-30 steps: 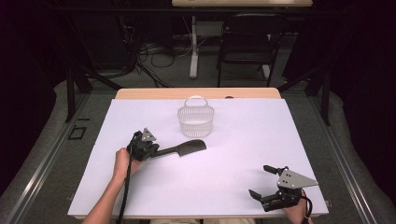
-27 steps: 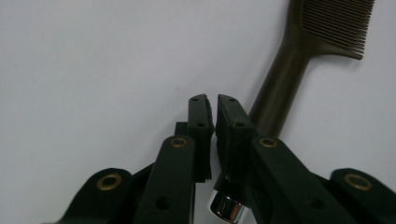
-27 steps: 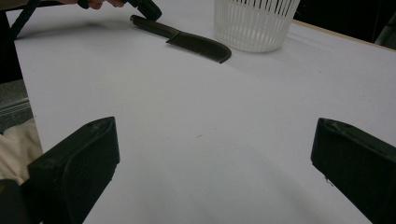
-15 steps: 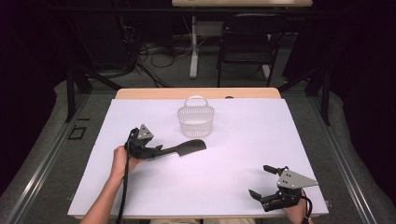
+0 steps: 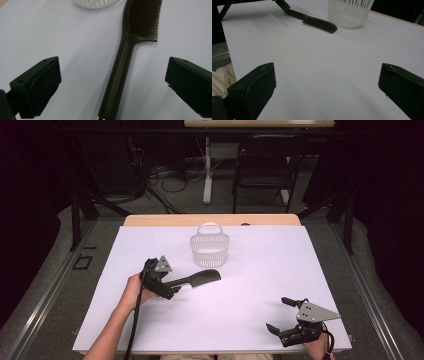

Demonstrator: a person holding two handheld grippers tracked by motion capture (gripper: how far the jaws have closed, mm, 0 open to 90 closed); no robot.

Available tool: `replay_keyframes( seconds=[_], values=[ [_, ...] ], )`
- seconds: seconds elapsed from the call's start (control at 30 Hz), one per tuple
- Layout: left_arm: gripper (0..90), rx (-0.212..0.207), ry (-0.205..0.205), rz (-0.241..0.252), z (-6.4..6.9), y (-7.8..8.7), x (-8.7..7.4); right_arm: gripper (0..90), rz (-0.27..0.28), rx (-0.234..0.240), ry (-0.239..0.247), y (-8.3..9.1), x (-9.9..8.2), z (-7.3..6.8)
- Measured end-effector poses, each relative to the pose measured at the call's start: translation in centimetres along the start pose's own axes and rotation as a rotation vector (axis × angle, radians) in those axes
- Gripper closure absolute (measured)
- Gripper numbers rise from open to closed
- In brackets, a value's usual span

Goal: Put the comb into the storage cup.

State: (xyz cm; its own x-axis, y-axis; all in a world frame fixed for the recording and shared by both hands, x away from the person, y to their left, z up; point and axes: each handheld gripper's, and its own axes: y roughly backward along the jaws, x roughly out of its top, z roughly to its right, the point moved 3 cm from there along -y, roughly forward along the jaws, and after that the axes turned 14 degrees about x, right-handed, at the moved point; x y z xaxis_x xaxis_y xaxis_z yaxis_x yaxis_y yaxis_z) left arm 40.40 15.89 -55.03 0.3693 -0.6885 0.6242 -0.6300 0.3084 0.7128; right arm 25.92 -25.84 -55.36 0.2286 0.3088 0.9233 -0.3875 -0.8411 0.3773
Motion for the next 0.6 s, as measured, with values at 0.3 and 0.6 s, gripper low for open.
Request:
replay_keyframes(
  seconds=[0.3, 0.6],
  values=[
    [1.6, 0.003, -0.057, -0.036, 0.3, -0.4, 0.5, 1.0, -0.003, 0.005, -0.001, 0.0, 0.0, 0.0],
    [21.3, -0.02, -0.137, -0.083, 0.7, -0.8, 1.8, 1.0, -0.006, 0.008, -0.004, -0.1, -0.1, 0.0]
  ],
)
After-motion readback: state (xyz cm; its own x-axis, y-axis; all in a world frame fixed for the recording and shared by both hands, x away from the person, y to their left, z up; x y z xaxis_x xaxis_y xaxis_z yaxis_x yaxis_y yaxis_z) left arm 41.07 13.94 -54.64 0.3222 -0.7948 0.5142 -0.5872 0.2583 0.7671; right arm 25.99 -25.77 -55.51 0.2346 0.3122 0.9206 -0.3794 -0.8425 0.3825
